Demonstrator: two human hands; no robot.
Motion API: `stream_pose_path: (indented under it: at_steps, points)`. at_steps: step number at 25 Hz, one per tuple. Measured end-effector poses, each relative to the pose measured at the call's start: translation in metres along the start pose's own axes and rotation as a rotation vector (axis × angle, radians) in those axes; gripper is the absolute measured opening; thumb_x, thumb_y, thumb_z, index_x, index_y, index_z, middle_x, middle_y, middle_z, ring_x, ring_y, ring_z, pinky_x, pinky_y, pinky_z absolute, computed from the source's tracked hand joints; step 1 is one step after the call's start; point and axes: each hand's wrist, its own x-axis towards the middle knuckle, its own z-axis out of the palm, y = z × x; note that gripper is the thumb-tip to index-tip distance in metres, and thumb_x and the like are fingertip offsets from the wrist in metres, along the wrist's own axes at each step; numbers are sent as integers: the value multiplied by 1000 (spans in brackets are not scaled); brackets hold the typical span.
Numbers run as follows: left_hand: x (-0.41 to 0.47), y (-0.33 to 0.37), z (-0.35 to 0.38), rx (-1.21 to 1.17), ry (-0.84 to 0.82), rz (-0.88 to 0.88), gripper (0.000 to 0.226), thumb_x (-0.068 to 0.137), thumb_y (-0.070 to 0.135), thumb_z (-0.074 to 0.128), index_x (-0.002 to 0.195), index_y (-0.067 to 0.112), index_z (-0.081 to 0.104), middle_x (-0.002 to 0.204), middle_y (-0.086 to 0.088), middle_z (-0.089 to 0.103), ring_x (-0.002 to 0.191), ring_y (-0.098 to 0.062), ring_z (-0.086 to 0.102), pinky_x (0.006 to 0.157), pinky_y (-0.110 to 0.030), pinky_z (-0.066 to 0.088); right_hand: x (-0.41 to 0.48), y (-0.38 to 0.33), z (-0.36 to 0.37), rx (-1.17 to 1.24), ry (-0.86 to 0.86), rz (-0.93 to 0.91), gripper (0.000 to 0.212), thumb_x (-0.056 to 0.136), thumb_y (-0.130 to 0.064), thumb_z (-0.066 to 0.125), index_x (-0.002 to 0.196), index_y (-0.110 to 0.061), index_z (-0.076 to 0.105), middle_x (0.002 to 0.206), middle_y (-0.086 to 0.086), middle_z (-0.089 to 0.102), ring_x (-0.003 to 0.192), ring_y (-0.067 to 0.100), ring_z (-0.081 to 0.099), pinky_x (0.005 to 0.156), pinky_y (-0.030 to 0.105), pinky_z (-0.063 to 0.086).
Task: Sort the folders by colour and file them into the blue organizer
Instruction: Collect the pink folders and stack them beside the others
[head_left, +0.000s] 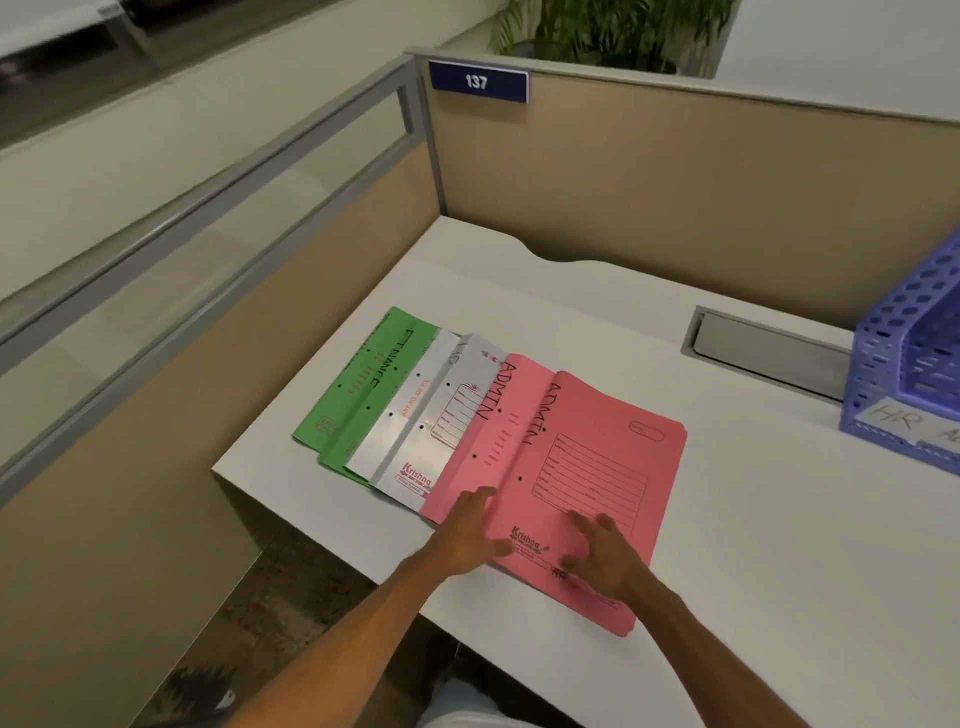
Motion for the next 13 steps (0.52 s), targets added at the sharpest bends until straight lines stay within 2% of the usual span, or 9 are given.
stream_pose_path:
  at_steps: [3, 7, 8, 11, 13]
  points:
    - [24, 3, -1, -160, -39, -102, 79, 79, 27, 78, 142, 17, 32, 132, -5, 48, 117, -22, 53, 94, -37, 54, 2, -3, 8, 9, 35, 40, 73, 90, -40, 60, 151, -21, 24, 144, 10, 34, 128, 29, 40, 107, 41, 40]
    - [48, 0, -5, -397, -140, -184, 63, 80, 19, 78, 130, 14, 40, 125, -8, 59, 93, -17, 63, 69, -23, 58, 6, -10, 16, 92, 57, 128, 80, 88, -40, 64, 153, -23, 21, 154, 11, 24, 140, 31, 29, 113, 42, 31]
    - [54, 1, -7, -415, -152, -201, 59, 80, 17, 77, 128, 12, 42, 124, -9, 60, 94, -19, 64, 69, -24, 58, 7, -12, 17, 114, 66, 145, 82, 86, -40, 66, 153, -23, 22, 155, 11, 22, 141, 30, 27, 114, 42, 30]
    - [70, 2, -17, -289, -196, -168, 41, 80, 10, 76, 113, 10, 52, 117, -11, 65, 102, -26, 65, 87, -40, 58, 10, -17, 18, 160, 94, 191, 88, 80, -41, 73, 152, -23, 26, 155, 9, 22, 141, 30, 28, 115, 41, 27]
    - [78, 4, -25, -227, -222, -154, 38, 78, 8, 76, 108, 9, 53, 110, -11, 66, 100, -28, 65, 88, -43, 58, 10, -20, 16, 203, 105, 215, 89, 77, -40, 76, 150, -22, 29, 153, 9, 26, 138, 29, 32, 115, 40, 29]
